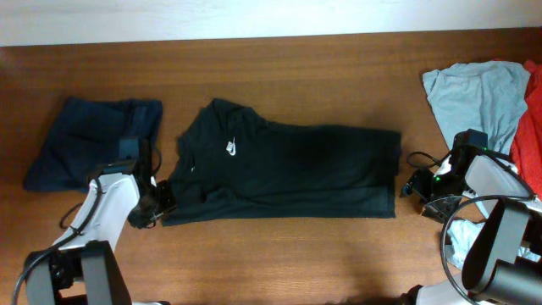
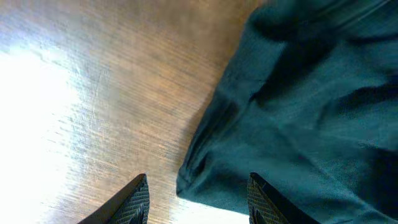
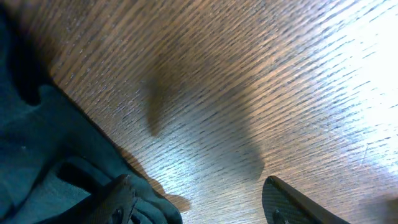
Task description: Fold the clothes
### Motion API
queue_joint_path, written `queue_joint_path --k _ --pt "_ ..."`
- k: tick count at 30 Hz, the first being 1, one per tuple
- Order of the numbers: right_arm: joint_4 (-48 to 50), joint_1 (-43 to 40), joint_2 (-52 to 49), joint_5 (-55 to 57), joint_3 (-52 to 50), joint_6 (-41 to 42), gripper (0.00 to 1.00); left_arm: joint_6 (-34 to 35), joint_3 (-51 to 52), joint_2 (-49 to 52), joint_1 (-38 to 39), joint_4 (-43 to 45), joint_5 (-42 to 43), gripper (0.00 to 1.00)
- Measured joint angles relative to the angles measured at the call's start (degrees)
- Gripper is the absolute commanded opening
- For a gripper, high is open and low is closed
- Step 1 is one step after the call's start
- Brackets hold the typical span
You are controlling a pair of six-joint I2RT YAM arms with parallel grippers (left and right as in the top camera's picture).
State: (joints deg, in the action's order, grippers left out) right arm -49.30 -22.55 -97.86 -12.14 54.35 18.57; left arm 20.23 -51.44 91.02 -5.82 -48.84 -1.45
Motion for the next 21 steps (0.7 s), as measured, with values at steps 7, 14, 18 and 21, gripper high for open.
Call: queue_joint_path --k 7,14,18,21 --pt "0.00 0.00 0.00 -1.97 0.00 -0.94 0.66 -3.82 -2.75 -1.46 0.07 3.58 5.14 0.22" --pt "0.83 0.00 0.00 -4.33 0.09 -2.25 0.72 -15.21 -2.80 -1.46 4.74 6.60 11.08 0.40" --pt "0.90 0.00 0.00 -4.57 0.11 -2.32 0.72 -20.92 -2.80 -1.46 8.94 6.82 12.17 0.47" --pt "0.96 0.00 0.00 -4.74 0.11 -2.34 0.72 -24.85 -2.80 -1.46 11.21 7.91 12.41 0.48"
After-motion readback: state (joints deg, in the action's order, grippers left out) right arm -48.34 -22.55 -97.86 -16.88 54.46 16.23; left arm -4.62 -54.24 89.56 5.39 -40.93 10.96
